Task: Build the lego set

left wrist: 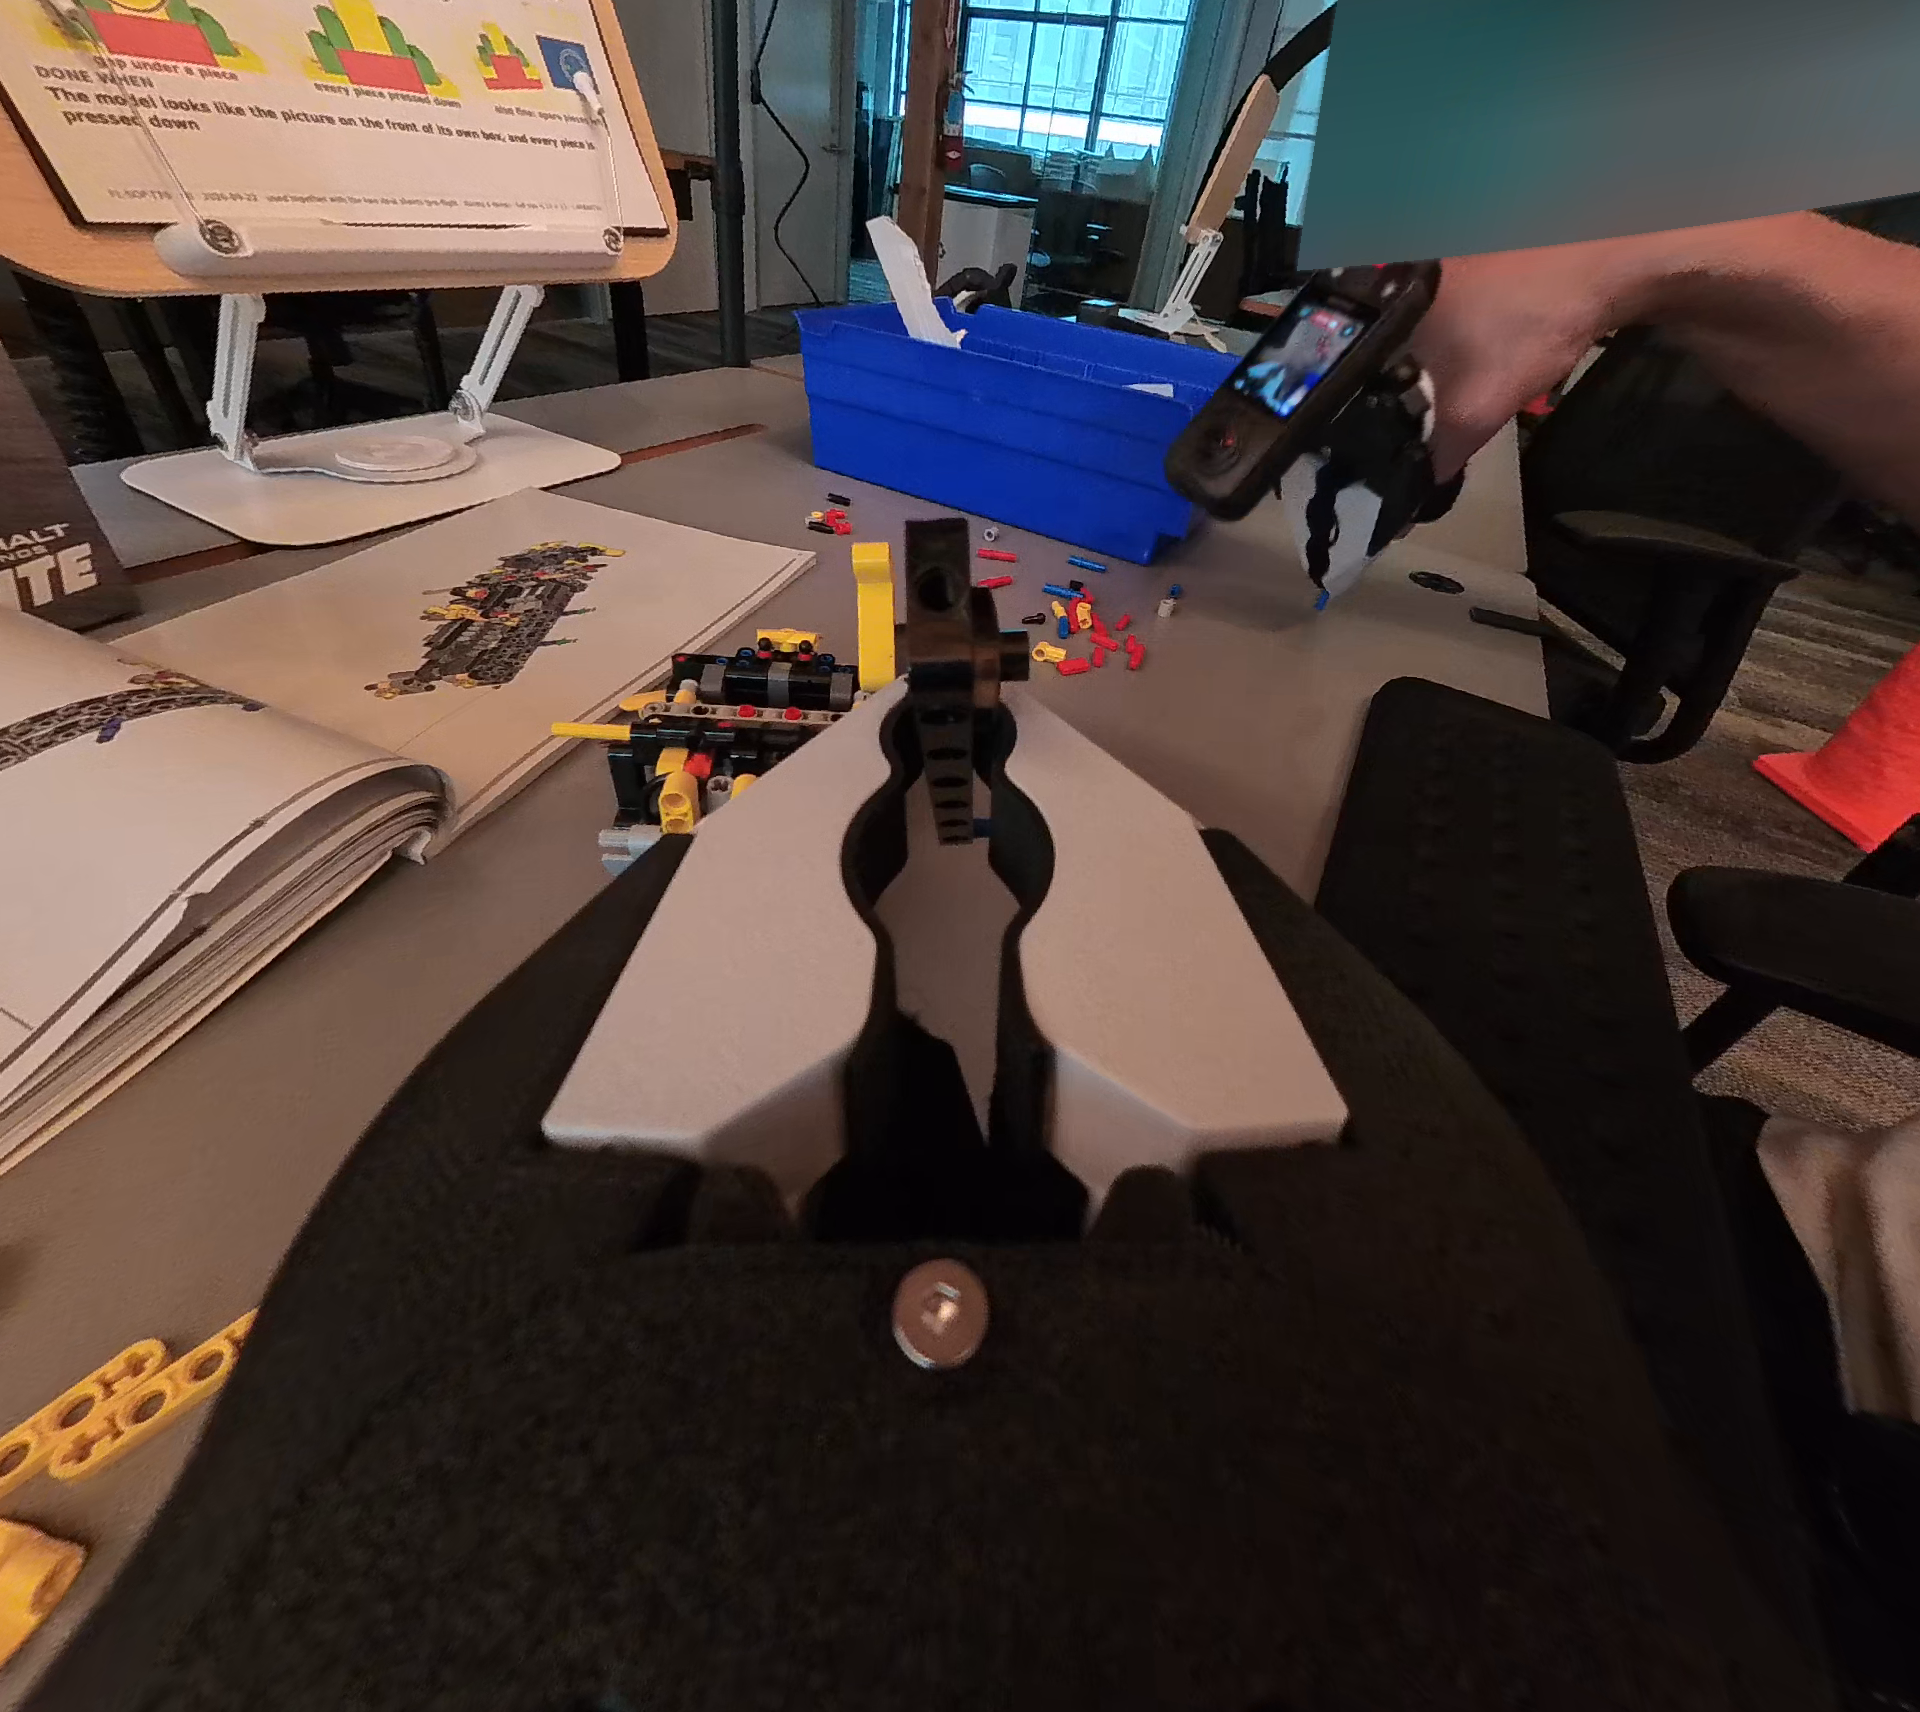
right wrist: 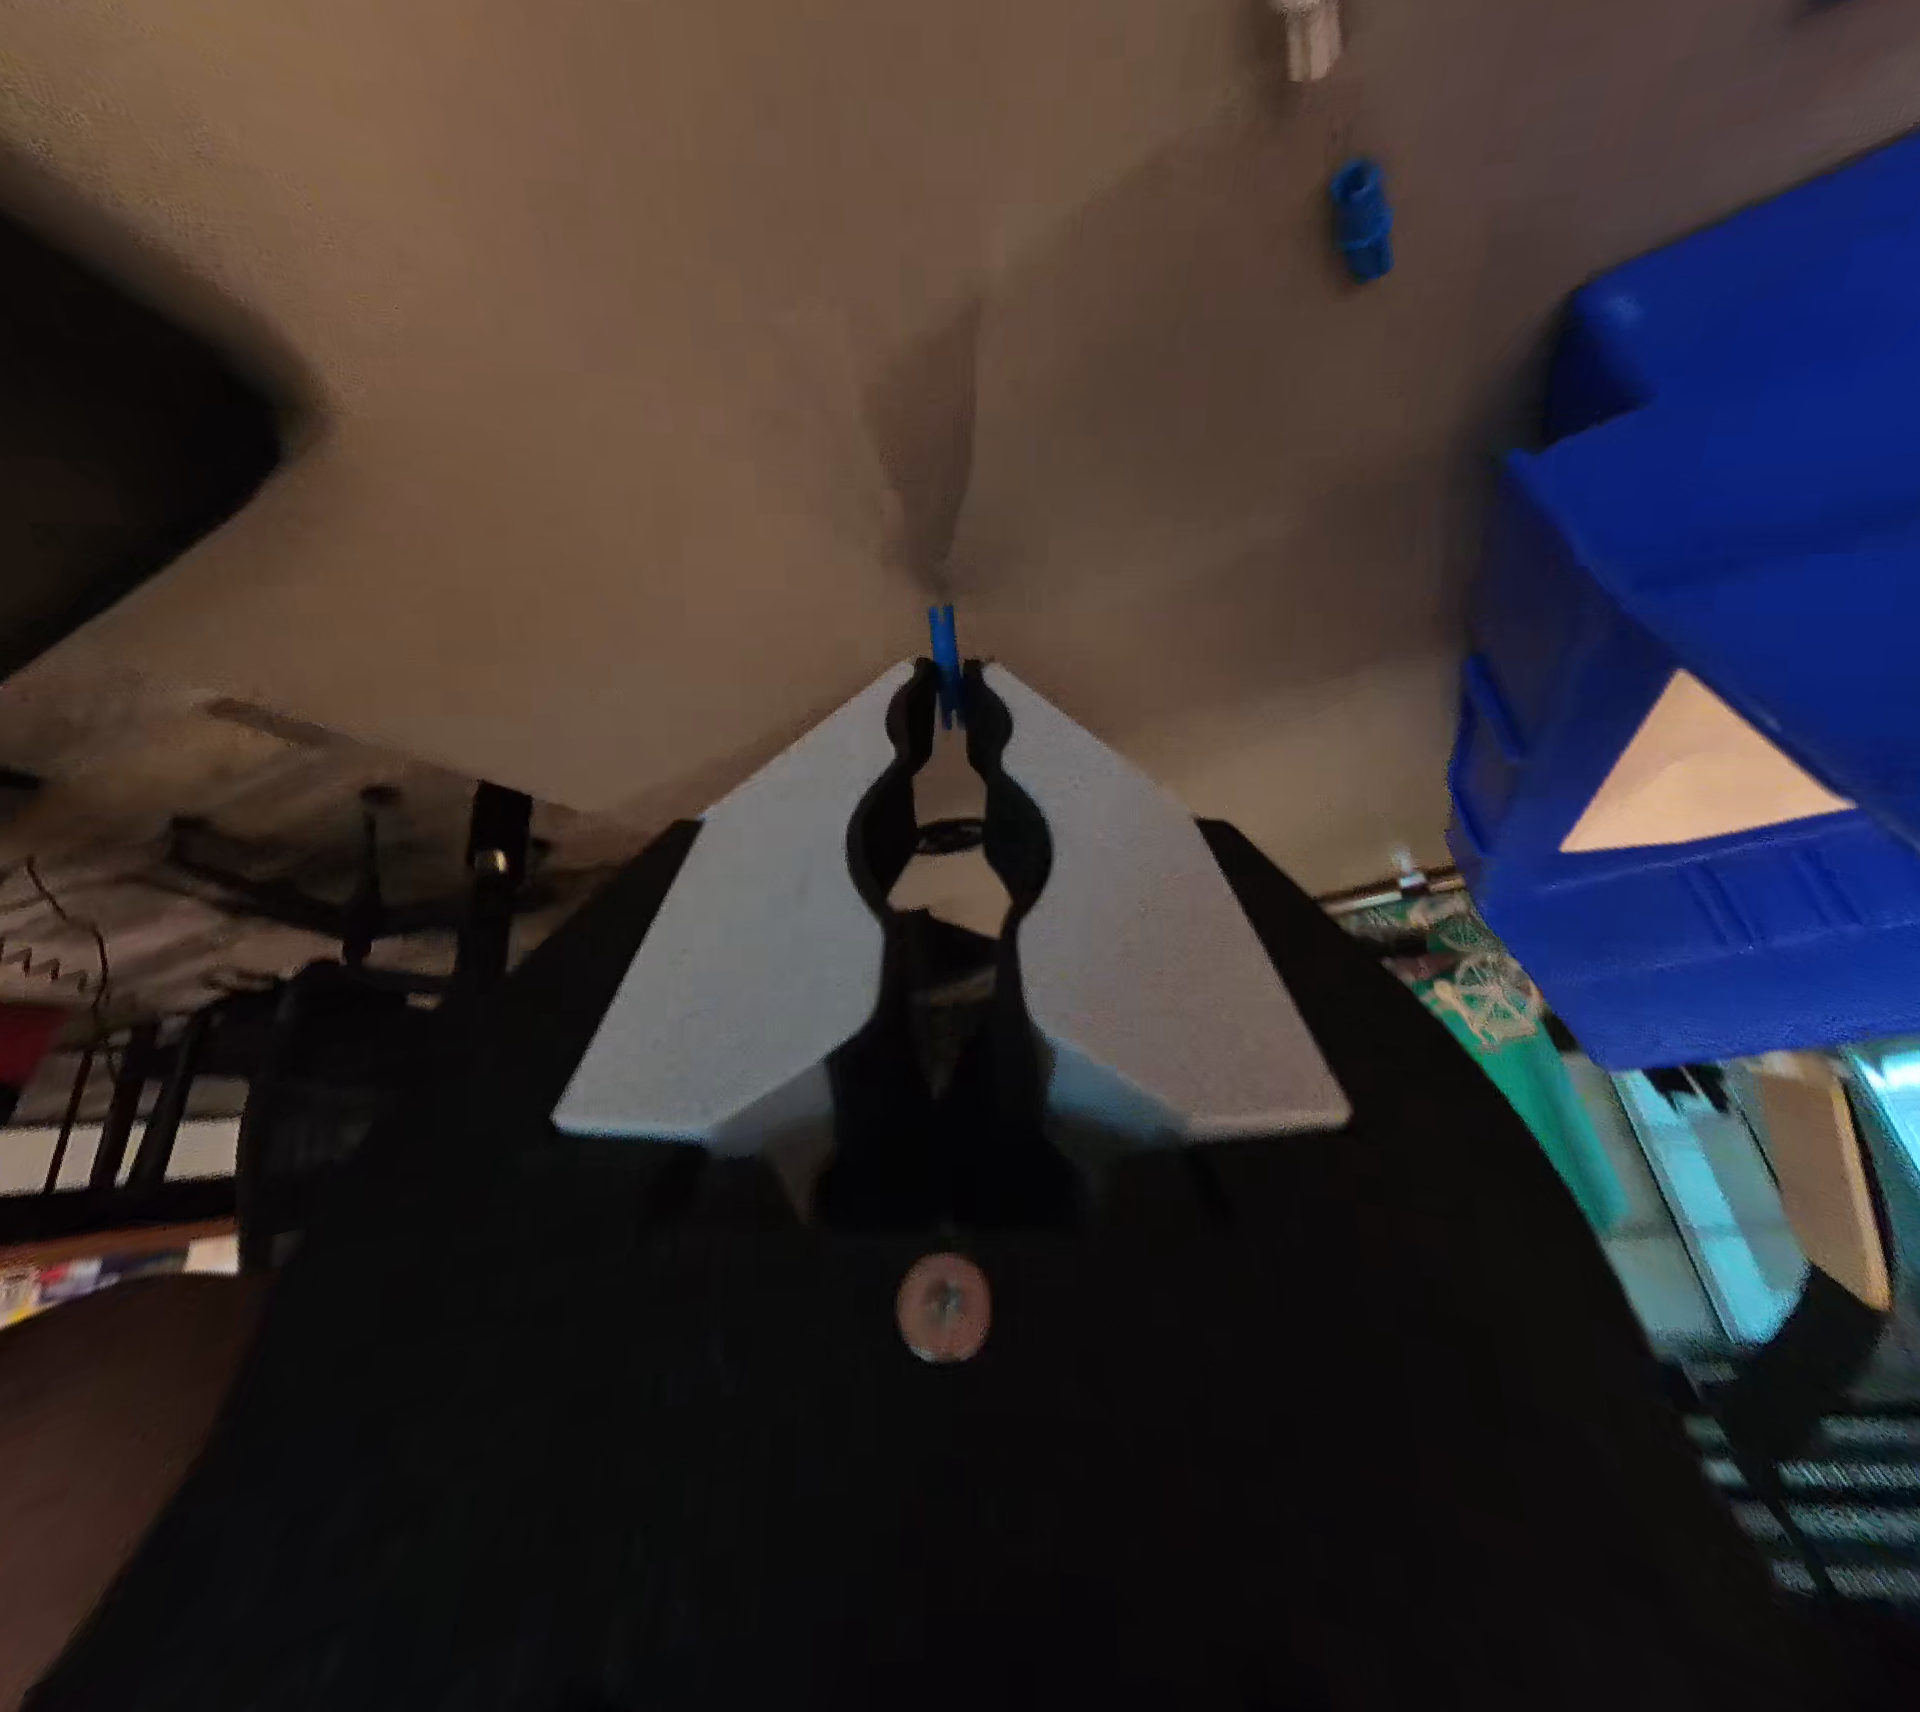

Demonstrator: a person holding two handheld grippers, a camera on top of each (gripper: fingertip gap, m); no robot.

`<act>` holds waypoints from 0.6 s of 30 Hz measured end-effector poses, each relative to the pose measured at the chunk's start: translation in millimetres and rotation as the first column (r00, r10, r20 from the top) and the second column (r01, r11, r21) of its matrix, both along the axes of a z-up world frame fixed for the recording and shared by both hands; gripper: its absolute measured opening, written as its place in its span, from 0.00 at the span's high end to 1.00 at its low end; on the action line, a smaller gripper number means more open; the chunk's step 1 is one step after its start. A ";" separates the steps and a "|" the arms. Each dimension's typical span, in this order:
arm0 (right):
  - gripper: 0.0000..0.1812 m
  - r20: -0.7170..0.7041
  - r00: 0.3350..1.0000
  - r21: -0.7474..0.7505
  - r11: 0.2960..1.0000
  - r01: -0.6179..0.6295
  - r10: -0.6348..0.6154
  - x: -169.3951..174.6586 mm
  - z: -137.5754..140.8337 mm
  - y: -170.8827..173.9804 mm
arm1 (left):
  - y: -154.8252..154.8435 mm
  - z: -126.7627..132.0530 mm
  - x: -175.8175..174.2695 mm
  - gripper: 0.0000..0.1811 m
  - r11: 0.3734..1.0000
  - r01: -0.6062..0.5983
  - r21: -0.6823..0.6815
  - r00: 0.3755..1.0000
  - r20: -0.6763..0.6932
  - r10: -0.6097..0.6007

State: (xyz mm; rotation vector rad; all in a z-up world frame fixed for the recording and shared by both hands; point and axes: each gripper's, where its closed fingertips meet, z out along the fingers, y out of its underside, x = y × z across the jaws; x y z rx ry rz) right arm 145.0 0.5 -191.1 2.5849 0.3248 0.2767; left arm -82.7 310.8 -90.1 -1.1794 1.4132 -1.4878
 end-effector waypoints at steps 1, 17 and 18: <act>0.97 0.017 1.000 -0.037 0.999 -0.002 0.003 3.0 -0.1 -3.2 | -0.1 0.0 0.0 0.95 1.000 0.001 -0.001 1.000 0.000 -0.001; 0.97 0.024 1.000 -0.044 0.999 -0.002 0.003 3.4 -3.0 0.1 | -1.1 0.2 -0.3 0.95 1.000 0.008 -0.004 1.000 0.001 -0.008; 0.97 0.018 1.000 -0.039 0.999 0.000 0.000 2.3 -3.7 0.3 | -1.2 0.3 -0.4 0.95 1.000 0.008 -0.004 1.000 0.001 -0.008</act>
